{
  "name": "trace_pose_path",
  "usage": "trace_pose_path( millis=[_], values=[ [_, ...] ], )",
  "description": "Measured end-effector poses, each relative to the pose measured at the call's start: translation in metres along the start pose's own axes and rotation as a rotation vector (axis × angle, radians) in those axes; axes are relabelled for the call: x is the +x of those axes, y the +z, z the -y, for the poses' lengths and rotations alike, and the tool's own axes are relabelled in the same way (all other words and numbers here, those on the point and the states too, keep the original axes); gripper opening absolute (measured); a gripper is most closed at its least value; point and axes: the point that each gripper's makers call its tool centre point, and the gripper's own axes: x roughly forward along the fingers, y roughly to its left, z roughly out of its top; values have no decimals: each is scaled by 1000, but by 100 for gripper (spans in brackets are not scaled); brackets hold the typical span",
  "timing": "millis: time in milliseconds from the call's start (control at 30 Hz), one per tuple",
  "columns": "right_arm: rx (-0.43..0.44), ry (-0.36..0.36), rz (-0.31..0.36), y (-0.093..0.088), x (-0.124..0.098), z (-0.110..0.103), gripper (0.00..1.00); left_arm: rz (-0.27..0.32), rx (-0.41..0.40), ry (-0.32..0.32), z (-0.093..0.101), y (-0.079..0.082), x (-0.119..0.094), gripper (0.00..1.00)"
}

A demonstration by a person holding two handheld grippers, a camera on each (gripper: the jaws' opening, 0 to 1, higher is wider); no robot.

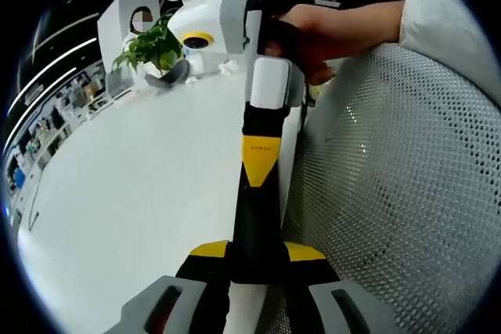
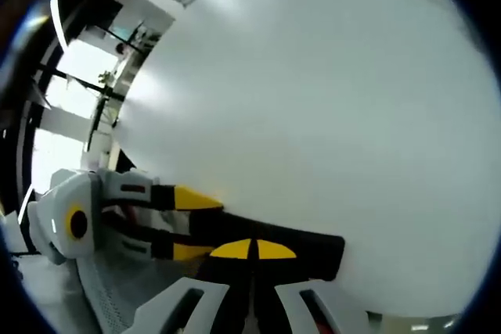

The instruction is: Press the specified remote control buttons in sequence, fully releasing each button before pressing the next.

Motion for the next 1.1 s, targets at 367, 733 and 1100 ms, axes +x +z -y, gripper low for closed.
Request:
trace_pose_path(
  millis=[367, 733, 1100],
  values=[
    [5, 4, 1, 1, 0, 1, 0, 3, -3, 0, -1, -1, 1, 24],
    [-127, -63, 8, 0, 1, -1, 0, 6, -8, -1, -2, 0, 1, 24],
    [-72, -49, -1, 1, 1, 1, 0, 8, -8, -2, -2, 0, 0, 24]
  ],
)
